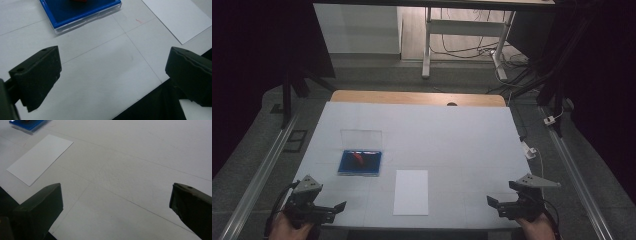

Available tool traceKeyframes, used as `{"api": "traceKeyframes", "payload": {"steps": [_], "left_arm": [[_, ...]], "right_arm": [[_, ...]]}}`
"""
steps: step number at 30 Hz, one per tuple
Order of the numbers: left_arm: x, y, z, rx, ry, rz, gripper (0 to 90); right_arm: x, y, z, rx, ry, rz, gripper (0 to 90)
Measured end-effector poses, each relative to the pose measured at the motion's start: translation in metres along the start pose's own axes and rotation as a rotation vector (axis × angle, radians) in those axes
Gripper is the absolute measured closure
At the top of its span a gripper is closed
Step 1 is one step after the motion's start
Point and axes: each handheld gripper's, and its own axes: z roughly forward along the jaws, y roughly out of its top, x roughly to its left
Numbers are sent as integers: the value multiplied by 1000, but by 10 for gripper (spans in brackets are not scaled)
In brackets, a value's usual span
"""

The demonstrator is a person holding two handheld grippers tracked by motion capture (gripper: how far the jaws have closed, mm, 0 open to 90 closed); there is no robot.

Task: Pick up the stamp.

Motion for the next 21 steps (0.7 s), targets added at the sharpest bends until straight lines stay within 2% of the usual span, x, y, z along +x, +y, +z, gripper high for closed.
{"api": "traceKeyframes", "payload": {"steps": [8,10,17,21], "left_arm": [[1,1,-2,-29,-22,-12,0],[1,4,-4,-48,-16,0,0],[2,7,-5,-71,-14,8,0],[4,9,-2,-69,-33,31,0]], "right_arm": [[1,0,1,8,9,-10,0],[2,0,2,15,7,-24,0],[2,0,2,17,11,-24,0],[3,1,2,22,12,-26,0]]}}
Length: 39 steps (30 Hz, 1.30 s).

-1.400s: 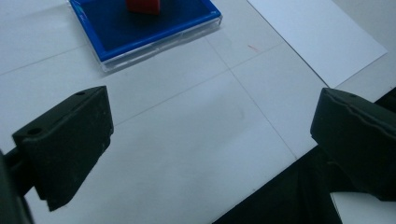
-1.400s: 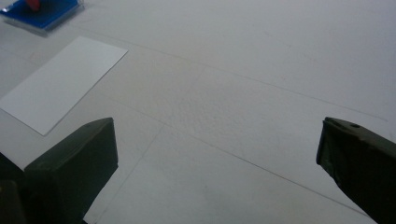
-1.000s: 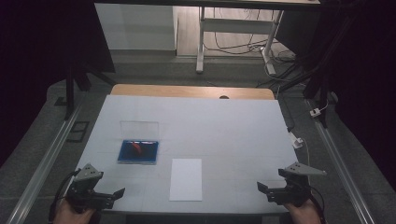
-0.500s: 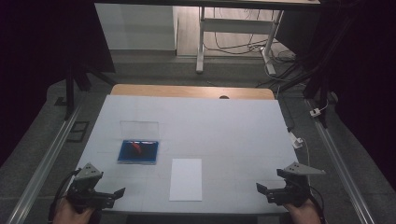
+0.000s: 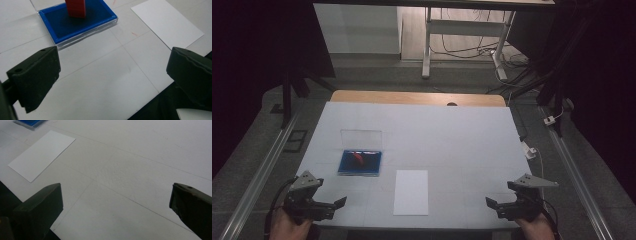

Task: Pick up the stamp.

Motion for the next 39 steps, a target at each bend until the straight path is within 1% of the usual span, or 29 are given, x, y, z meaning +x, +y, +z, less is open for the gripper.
{"api": "traceKeyframes", "payload": {"steps": [3,5,15,18,21,25,35,39], "left_arm": [[1,2,2,-16,-18,11,0],[2,4,3,-24,-18,18,0],[11,10,13,-32,-50,17,0],[14,13,17,-37,-48,21,0],[19,15,21,-45,-43,15,0],[21,17,23,-51,-40,15,0],[30,28,38,-39,-14,26,0],[35,33,44,-35,-13,10,0]], "right_arm": [[1,0,0,0,0,-6,0],[0,0,0,1,3,-5,0],[1,0,0,1,6,-7,0],[0,0,1,2,6,-7,0],[1,0,1,7,5,-7,0],[1,0,1,13,2,-12,0],[2,0,2,17,6,-15,0],[2,0,2,20,6,-18,0]]}}
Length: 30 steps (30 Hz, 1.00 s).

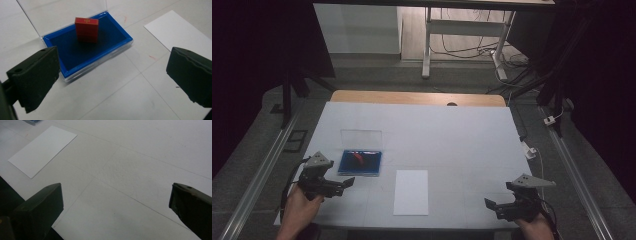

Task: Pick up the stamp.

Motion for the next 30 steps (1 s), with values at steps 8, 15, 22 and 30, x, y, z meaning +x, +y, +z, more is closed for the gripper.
{"api": "traceKeyframes", "payload": {"steps": [8,15,22,30], "left_arm": [[6,11,13,31,12,-2,0],[11,20,22,38,24,-10,0],[16,29,35,61,39,8,0],[22,37,50,81,37,23,0]], "right_arm": [[0,0,0,4,3,-6,0],[1,0,1,10,4,-11,0],[1,0,1,16,4,-14,0],[1,1,2,21,5,-19,0]]}}
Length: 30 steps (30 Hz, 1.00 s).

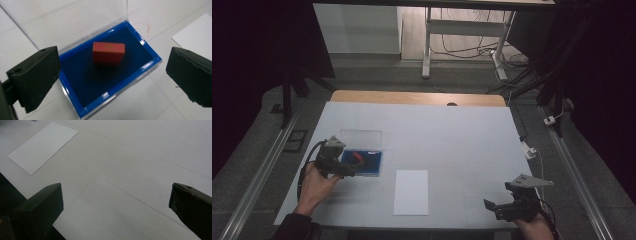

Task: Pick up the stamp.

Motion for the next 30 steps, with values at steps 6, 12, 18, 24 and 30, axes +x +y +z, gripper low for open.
{"api": "traceKeyframes", "payload": {"steps": [6,12,18,24,30], "left_arm": [[2,5,12,39,4,35,0],[2,8,15,66,54,68,87],[4,9,12,54,31,62,328],[4,10,13,64,22,63,450],[1,12,15,86,23,87,572]], "right_arm": [[0,0,0,5,-2,-5,0],[0,0,0,6,-2,-8,0],[1,0,1,5,-1,-8,0],[1,0,1,7,-1,-8,0],[1,0,1,10,0,-8,0]]}}
